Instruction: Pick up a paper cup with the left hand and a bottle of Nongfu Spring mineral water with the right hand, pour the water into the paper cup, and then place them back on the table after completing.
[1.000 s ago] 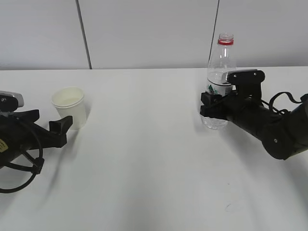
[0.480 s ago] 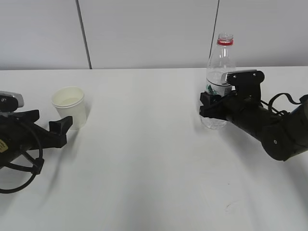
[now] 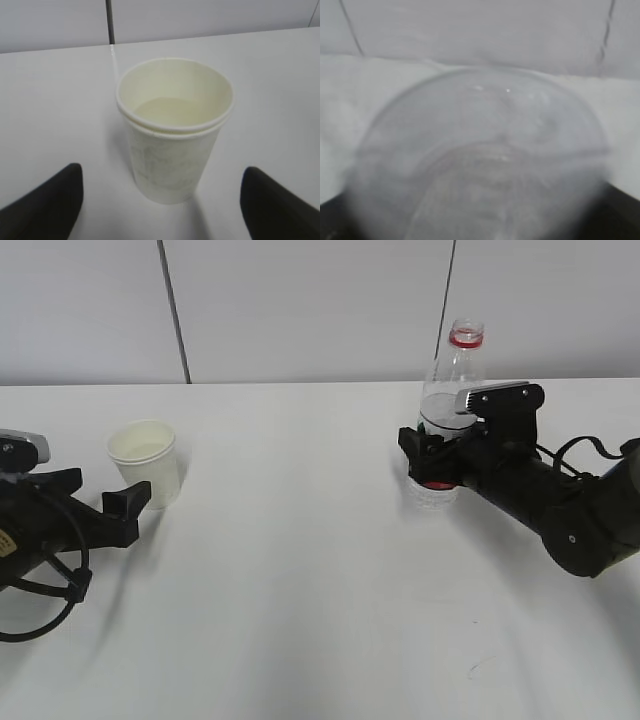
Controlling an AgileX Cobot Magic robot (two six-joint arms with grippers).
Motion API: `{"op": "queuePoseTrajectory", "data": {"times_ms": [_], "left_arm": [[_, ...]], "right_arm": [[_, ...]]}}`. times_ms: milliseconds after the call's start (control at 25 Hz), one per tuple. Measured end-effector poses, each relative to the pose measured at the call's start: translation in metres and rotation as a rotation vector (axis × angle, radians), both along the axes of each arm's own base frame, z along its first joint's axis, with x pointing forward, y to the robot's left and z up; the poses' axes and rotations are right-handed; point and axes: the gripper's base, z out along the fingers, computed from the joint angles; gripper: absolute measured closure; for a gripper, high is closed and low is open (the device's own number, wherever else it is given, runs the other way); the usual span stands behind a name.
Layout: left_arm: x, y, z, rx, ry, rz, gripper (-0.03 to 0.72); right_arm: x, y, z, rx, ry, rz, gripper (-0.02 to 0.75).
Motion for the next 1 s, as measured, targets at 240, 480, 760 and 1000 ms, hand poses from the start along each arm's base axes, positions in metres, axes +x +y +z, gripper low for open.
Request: {"op": "queuePoseTrajectory", "data": {"times_ms": [240,480,760,1000], "left_arm": [[0.0,0.0,0.0,0.0,0.0,-0.001,0.101],[0.0,0.0,0.0,0.0,-0.001,-0.001,0.101],[0.0,0.0,0.003,-0.001,-0.011,-0.002,0.101],[0.0,-0.001,0.003,0.001,-0.01,-0.014,0.101]], "right_arm": [[0.0,0.0,0.0,0.003,-0.005,0.002,0.103],[-0.006,-0.001,-0.002,0.006,0.003,0.002,0.104],[-0.025,-0.004,-0.003,0.006,0.027,0.003,0.108],[-0.046,-0.008,0.005,0.016,0.014,0.005,0.11]]}}
